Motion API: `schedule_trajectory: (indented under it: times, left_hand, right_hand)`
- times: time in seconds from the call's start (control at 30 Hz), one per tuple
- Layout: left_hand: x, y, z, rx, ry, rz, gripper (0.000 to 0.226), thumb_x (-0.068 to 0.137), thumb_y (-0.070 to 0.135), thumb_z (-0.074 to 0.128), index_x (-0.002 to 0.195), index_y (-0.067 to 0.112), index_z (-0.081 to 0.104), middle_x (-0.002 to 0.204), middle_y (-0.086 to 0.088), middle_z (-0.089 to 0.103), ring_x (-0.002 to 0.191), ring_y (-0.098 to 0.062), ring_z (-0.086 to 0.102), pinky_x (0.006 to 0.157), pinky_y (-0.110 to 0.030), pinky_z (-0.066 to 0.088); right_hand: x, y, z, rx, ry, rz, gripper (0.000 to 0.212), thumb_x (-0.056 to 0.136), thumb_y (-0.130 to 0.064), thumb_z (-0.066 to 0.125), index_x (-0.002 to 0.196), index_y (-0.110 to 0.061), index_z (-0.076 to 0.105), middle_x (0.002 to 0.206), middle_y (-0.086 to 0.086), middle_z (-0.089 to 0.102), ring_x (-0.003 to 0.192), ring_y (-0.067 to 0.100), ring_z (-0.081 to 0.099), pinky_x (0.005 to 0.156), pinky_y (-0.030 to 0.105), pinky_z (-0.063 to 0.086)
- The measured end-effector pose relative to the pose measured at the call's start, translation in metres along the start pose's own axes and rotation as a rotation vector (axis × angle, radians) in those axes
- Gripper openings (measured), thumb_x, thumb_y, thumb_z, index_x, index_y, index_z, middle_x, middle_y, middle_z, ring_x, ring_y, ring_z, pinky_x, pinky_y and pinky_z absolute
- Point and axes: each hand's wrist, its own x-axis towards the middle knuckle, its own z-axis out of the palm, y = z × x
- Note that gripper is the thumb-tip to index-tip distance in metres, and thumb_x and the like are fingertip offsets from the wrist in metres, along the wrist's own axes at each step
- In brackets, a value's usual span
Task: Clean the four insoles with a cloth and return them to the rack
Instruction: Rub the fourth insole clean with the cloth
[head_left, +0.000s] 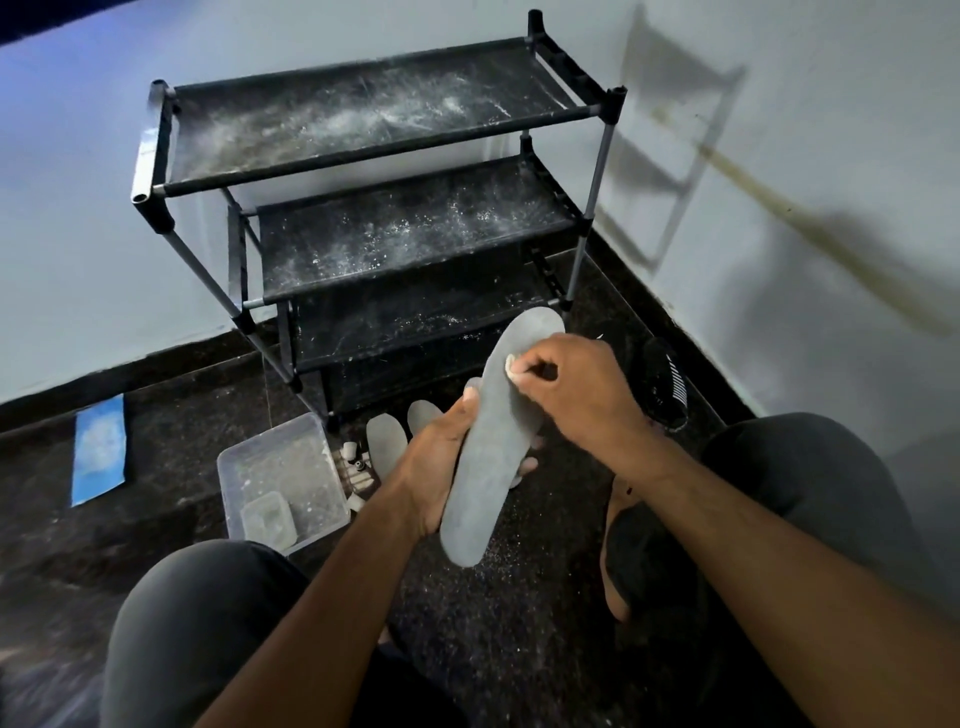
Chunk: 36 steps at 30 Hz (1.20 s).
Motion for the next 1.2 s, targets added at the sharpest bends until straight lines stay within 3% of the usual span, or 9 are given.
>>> schedule_trajectory:
  times: [0.2, 0.27, 0.4, 0.5, 0.63, 0.77, 0.97, 1.1, 1.2]
  left_hand:
    - [0.003, 0.0, -0.004, 0.008, 0.055, 0.015, 0.062, 0.107, 0.051, 0.034, 0.135, 0.002, 0.059, 0.091, -0.014, 0.075, 0.072, -0.026, 0.073, 0.057, -0.038, 0.059]
    - [0.002, 0.001, -0.005, 0.002, 0.038, 0.017, 0.061, 0.107, 0.052, 0.033, 0.134, 0.004, 0.06, 0.095, -0.015, 0.075, 0.075, -0.027, 0.072, 0.058, -0.038, 0.06]
    - [0.005, 0.0, -0.005, -0.032, 0.006, 0.026, 0.06, 0.105, 0.053, 0.034, 0.134, 0.008, 0.06, 0.102, -0.02, 0.07, 0.079, -0.029, 0.068, 0.057, -0.039, 0.06]
    - [0.007, 0.0, -0.004, -0.026, 0.029, 0.024, 0.057, 0.107, 0.051, 0.036, 0.122, 0.007, 0.069, 0.093, -0.015, 0.074, 0.074, -0.027, 0.072, 0.057, -0.038, 0.06]
    - [0.007, -0.001, -0.007, -0.036, 0.058, 0.036, 0.056, 0.108, 0.05, 0.033, 0.12, 0.01, 0.07, 0.104, -0.014, 0.076, 0.085, -0.026, 0.075, 0.067, -0.038, 0.061]
    - [0.01, 0.001, -0.011, -0.041, 0.029, 0.038, 0.059, 0.104, 0.054, 0.036, 0.128, 0.01, 0.067, 0.103, -0.017, 0.072, 0.077, -0.029, 0.072, 0.059, -0.043, 0.061]
    - [0.011, -0.002, -0.011, -0.037, 0.039, 0.051, 0.059, 0.107, 0.053, 0.031, 0.121, 0.012, 0.071, 0.102, -0.016, 0.073, 0.08, -0.028, 0.072, 0.061, -0.043, 0.061]
    - [0.011, -0.001, -0.011, -0.061, 0.009, 0.064, 0.06, 0.106, 0.054, 0.032, 0.127, 0.012, 0.07, 0.121, -0.025, 0.066, 0.093, -0.035, 0.067, 0.063, -0.042, 0.061]
    - [0.01, -0.004, -0.006, -0.036, 0.003, 0.041, 0.059, 0.106, 0.053, 0.032, 0.124, 0.012, 0.072, 0.111, -0.023, 0.068, 0.087, -0.033, 0.067, 0.059, -0.041, 0.06]
  right_hand:
    - [-0.019, -0.013, 0.01, -0.02, -0.6, -0.065, 0.005, 0.081, -0.02, 0.074, 0.084, -0.021, 0.077, 0.08, -0.009, 0.072, 0.068, 0.002, 0.064, 0.067, 0.022, 0.053]
    - [-0.013, -0.008, 0.004, -0.045, -0.567, -0.043, 0.005, 0.082, -0.025, 0.073, 0.08, -0.02, 0.076, 0.074, -0.009, 0.072, 0.064, 0.002, 0.065, 0.066, 0.025, 0.056]
    - [-0.006, -0.007, 0.004, 0.034, -0.216, -0.026, 0.006, 0.085, -0.025, 0.073, 0.082, -0.02, 0.076, 0.079, -0.012, 0.069, 0.069, 0.0, 0.064, 0.07, 0.024, 0.055]
    - [-0.019, -0.019, 0.015, 0.102, -0.439, -0.096, 0.008, 0.08, -0.015, 0.074, 0.087, -0.018, 0.078, 0.081, -0.014, 0.068, 0.072, -0.002, 0.062, 0.068, 0.011, 0.046]
    - [-0.018, -0.014, 0.005, -0.012, -0.719, -0.124, 0.005, 0.079, -0.023, 0.076, 0.08, -0.018, 0.077, 0.074, -0.011, 0.072, 0.064, -0.001, 0.065, 0.062, 0.019, 0.051]
    - [-0.014, -0.018, -0.001, 0.159, -0.486, -0.109, 0.002, 0.078, -0.018, 0.077, 0.08, -0.019, 0.077, 0.079, -0.011, 0.073, 0.073, 0.0, 0.066, 0.071, 0.017, 0.053]
    - [-0.013, -0.01, 0.008, -0.115, -0.552, -0.153, 0.006, 0.081, -0.027, 0.073, 0.078, -0.023, 0.074, 0.075, -0.013, 0.065, 0.069, 0.003, 0.061, 0.07, 0.03, 0.054]
    - [-0.004, -0.008, -0.007, 0.128, -0.271, -0.038, 0.007, 0.084, -0.025, 0.076, 0.081, -0.019, 0.077, 0.078, -0.013, 0.071, 0.07, 0.0, 0.066, 0.068, 0.016, 0.053]
    - [-0.006, -0.009, 0.002, 0.04, -0.175, -0.03, 0.006, 0.084, -0.023, 0.075, 0.087, -0.018, 0.078, 0.087, -0.009, 0.071, 0.075, 0.001, 0.064, 0.075, 0.024, 0.055]
